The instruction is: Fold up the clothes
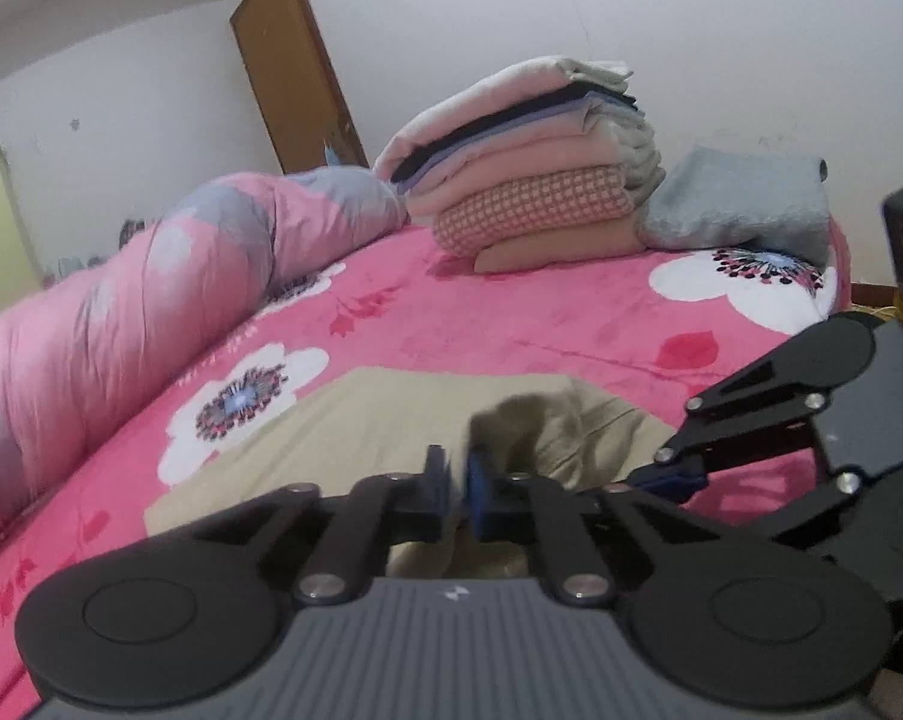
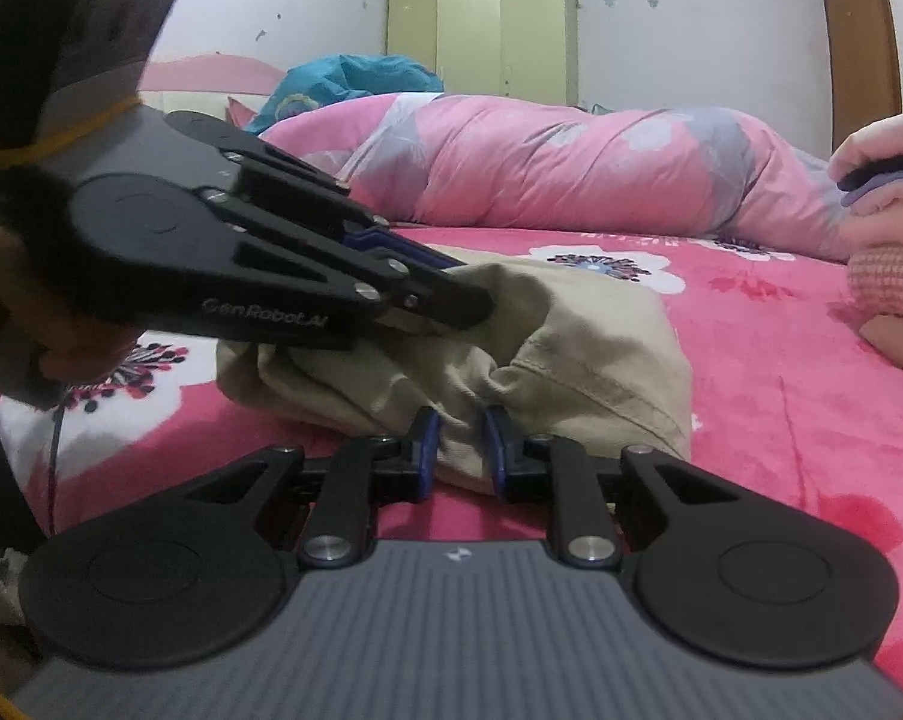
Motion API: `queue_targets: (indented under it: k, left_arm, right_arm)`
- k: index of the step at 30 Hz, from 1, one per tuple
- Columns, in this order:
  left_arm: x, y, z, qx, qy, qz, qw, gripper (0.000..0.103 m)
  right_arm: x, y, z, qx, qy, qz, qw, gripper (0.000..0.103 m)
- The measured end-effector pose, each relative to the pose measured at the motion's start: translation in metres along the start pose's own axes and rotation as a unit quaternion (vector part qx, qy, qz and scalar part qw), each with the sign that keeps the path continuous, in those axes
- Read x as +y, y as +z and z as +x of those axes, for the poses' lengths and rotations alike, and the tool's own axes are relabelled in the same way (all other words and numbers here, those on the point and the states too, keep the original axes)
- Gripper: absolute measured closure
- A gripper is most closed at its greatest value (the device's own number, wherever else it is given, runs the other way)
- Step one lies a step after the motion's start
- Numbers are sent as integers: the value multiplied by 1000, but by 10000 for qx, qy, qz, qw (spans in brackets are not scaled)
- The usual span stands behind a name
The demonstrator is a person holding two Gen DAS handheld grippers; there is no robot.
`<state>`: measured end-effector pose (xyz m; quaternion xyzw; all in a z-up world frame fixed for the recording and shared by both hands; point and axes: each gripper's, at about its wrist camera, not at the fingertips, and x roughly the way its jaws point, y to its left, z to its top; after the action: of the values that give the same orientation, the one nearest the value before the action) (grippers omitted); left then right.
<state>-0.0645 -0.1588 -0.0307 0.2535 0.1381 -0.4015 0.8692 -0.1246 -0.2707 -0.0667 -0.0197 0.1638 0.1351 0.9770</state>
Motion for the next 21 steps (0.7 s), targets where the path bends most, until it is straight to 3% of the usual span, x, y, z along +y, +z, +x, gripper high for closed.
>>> queue_targets:
  k: [9,13,18,21]
  left_arm:
    - [6,3,-15,-295,-101,-217,9993,99]
    - [3,-1,-14,-270,-198,-172,9993,99]
    - [-2,-10,-18,-286,-328,-167,9989,101]
    - [-3,-17,-18,-178,-368,-195,9990,103]
  right_arm:
    - [-8,17,10,-368,73,279,9989,90]
    - [-9,14,27,-223,-314,440,9983,95]
    - [-2,11,21,-334,-765,108,9964,99]
    - [-8,13,22,-472,-739,378,9954,100]
